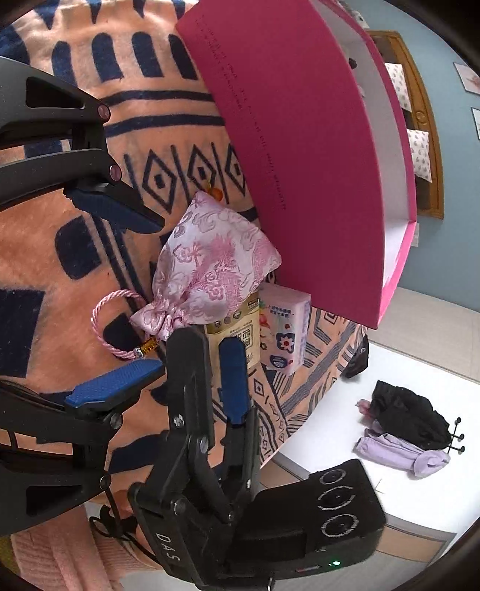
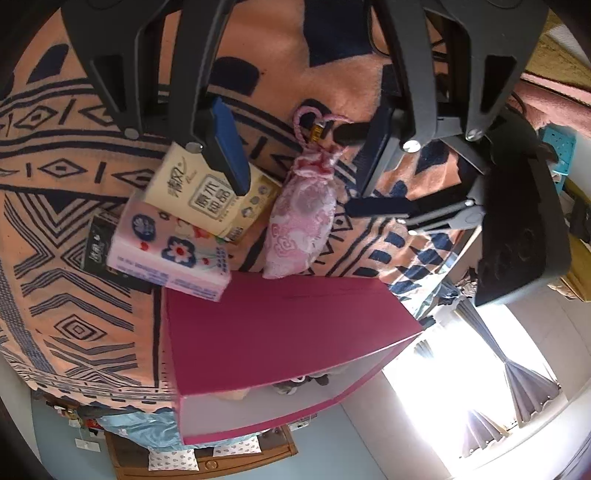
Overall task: Organize objects
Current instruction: 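Move both grippers to the pink floral pouch and grasp it, then carry the pink floral pouch over the pink box and open both grippers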
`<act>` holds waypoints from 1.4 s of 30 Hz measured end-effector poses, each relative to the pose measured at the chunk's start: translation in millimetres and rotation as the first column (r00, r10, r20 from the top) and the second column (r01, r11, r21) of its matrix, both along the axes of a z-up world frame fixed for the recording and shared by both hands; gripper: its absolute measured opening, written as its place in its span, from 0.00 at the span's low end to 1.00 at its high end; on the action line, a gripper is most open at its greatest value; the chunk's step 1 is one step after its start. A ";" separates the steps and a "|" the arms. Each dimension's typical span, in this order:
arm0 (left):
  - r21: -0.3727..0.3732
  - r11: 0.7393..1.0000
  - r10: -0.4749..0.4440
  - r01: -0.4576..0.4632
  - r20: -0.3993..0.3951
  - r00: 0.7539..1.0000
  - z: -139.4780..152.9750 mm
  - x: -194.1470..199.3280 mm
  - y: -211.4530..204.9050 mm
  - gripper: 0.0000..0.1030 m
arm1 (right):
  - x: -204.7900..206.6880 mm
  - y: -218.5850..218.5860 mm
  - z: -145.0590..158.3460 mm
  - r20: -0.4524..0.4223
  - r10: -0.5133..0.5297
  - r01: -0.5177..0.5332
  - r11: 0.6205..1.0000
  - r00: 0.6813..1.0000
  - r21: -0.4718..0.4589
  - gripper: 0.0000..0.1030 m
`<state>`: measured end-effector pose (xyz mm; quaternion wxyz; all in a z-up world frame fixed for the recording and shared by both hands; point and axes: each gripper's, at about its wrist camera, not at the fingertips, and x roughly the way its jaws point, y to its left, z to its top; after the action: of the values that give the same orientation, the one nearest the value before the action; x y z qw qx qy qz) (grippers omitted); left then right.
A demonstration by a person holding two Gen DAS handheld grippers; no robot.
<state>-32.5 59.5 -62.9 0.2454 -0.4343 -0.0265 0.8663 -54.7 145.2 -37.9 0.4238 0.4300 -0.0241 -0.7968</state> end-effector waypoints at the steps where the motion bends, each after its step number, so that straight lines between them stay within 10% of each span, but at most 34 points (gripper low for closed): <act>1: 0.001 1.000 -0.002 0.002 0.000 1.000 -0.2 0.1 0.3 0.70 | -0.3 -2.6 0.4 -0.006 0.006 -0.006 1.000 1.000 0.003 0.59; 15: 0.032 0.999 0.015 -0.016 0.030 0.999 -4.6 -7.3 -6.5 0.63 | -29.0 -41.9 -7.3 -0.018 0.048 -0.047 0.996 0.999 0.078 0.59; 24: 0.087 0.996 0.024 -0.030 0.065 0.998 -6.0 -12.8 -18.1 0.63 | -35.0 -33.7 -12.0 -0.001 0.034 -0.034 0.996 0.999 0.080 0.22; 42: 0.071 0.996 -0.035 0.049 -0.191 0.981 87.3 -21.5 -10.1 0.59 | -29.1 -19.1 87.1 -0.177 0.024 -0.044 0.993 0.984 -0.110 0.21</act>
<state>-53.9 49.4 24.4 0.2813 -0.3407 -0.0262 0.8967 -83.8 126.1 49.2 0.4618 0.3335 -0.0246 -0.8215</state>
